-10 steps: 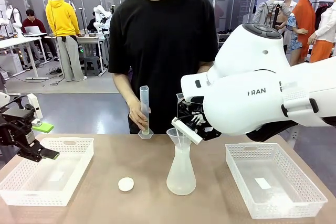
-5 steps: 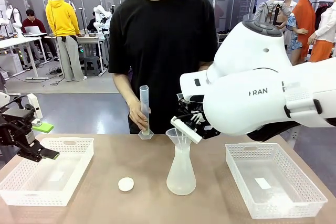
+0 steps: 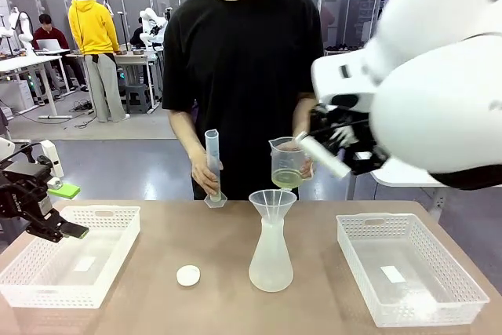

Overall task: Prepare the solutions needed for the experiment.
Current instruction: Once the solution is in the Big flask , pick up the Plastic Funnel and place it back into the right Organizing basket.

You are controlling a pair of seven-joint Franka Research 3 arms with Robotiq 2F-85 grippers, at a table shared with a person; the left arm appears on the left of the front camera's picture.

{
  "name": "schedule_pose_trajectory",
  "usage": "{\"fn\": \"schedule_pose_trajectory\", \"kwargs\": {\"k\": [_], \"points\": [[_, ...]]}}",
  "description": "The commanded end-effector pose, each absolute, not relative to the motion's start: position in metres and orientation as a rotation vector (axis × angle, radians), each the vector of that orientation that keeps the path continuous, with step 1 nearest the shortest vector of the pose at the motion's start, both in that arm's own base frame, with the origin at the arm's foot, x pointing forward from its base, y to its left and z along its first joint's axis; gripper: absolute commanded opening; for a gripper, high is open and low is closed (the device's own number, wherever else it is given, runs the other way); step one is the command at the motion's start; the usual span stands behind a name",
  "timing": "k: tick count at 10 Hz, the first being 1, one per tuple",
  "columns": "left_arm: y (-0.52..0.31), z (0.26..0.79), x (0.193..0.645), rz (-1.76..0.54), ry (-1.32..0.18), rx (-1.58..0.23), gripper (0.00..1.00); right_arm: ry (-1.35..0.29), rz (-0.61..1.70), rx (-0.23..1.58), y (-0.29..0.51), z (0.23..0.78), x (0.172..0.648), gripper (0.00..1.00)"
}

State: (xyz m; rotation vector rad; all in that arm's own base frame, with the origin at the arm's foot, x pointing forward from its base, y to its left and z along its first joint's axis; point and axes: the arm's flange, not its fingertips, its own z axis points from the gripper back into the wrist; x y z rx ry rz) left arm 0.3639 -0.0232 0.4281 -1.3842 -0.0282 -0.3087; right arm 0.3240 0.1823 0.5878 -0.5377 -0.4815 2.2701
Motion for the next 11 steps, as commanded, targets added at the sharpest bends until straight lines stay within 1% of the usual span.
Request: {"fn": "schedule_pose_trajectory", "kwargs": {"k": [1,2,3,4,5,6,7,10,11], "points": [[-0.024,0.430,0.362,-0.313,-0.034,-1.405,1.00,-0.450,2.002,-0.347,0.140,0.583,0.312,0.41],[-0.024,0.430,0.362,-0.313,-0.034,-1.405,1.00,-0.465,1.844,-0.278,0.122,0.581,0.309,0.41],[-0.024,0.430,0.362,-0.313,-0.034,-1.405,1.00,-0.592,1.736,-0.132,0.106,0.574,0.303,0.41],[-0.024,0.430,0.362,-0.313,-0.034,-1.405,1.00,-0.593,1.578,-0.011,0.095,0.561,0.302,0.41],[-0.024,0.430,0.362,-0.313,-0.034,-1.405,1.00,-0.565,1.543,0.038,0.090,0.548,0.297,0.41],[-0.024,0.430,0.362,-0.313,-0.034,-1.405,1.00,-0.572,1.638,0.065,0.095,0.543,0.291,0.41],[-0.024,0.430,0.362,-0.313,-0.034,-1.405,1.00,-0.508,1.677,0.003,0.085,0.559,0.306,0.41],[-0.024,0.430,0.362,-0.313,-0.034,-1.405,1.00,-0.508,1.677,0.003,0.085,0.559,0.306,0.41],[-0.024,0.430,0.362,-0.313,-0.034,-1.405,1.00,-0.525,1.655,0.028,0.085,0.556,0.301,0.41]]}}
